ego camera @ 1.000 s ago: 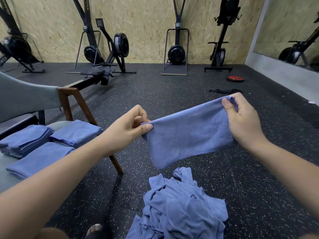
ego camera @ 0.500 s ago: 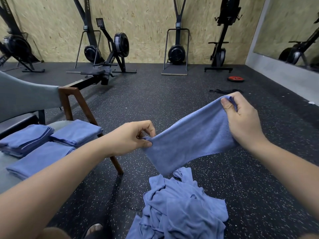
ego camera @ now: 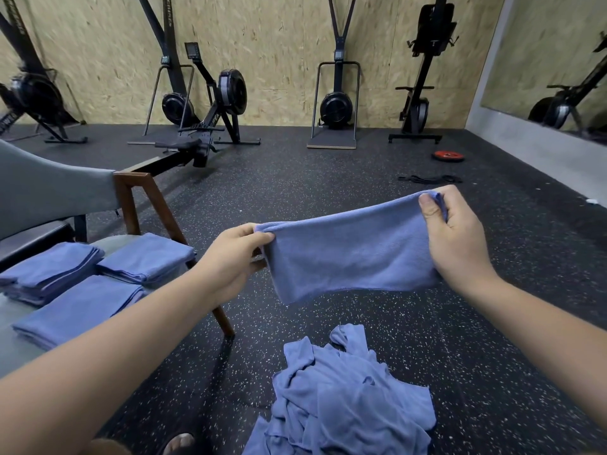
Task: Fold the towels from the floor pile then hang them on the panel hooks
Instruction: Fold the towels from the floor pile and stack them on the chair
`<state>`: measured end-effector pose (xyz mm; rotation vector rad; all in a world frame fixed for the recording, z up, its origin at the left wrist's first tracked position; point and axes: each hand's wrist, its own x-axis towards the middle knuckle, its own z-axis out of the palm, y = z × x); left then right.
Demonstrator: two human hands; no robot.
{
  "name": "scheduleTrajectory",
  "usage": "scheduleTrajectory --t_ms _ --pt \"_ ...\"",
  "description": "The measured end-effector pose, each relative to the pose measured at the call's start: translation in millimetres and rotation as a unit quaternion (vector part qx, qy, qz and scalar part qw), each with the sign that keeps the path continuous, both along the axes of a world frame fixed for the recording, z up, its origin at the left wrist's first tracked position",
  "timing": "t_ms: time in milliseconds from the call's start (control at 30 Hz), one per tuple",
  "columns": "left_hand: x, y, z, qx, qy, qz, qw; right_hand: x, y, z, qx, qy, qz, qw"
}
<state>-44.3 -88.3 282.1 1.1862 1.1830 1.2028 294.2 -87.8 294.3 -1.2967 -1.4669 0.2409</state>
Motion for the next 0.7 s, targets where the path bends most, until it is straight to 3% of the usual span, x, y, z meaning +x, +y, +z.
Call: scheduleTrajectory --t_ms 67,233,433,700 --pt "6.1 -0.1 -0.4 -0.022 -0.037 0.024 0.999 -3.8 0.1 -2.4 -0.003 0.002 -0.002 1.0" --pt "22.8 -5.6 2.9 0.006 -0.024 0.104 0.994 -11.6 0.4 -10.1 -0.013 -0.007 -0.014 1.0" --pt "13.6 0.2 -7.3 0.093 0.103 0.156 0.978 -9.8 4.2 -14.9 -0.04 0.005 -0.025 0.999" --pt "12.7 1.8 -18.1 0.058 0.172 0.192 0.964 -12.3 5.4 -19.8 -0.113 0.009 -0.029 0.993"
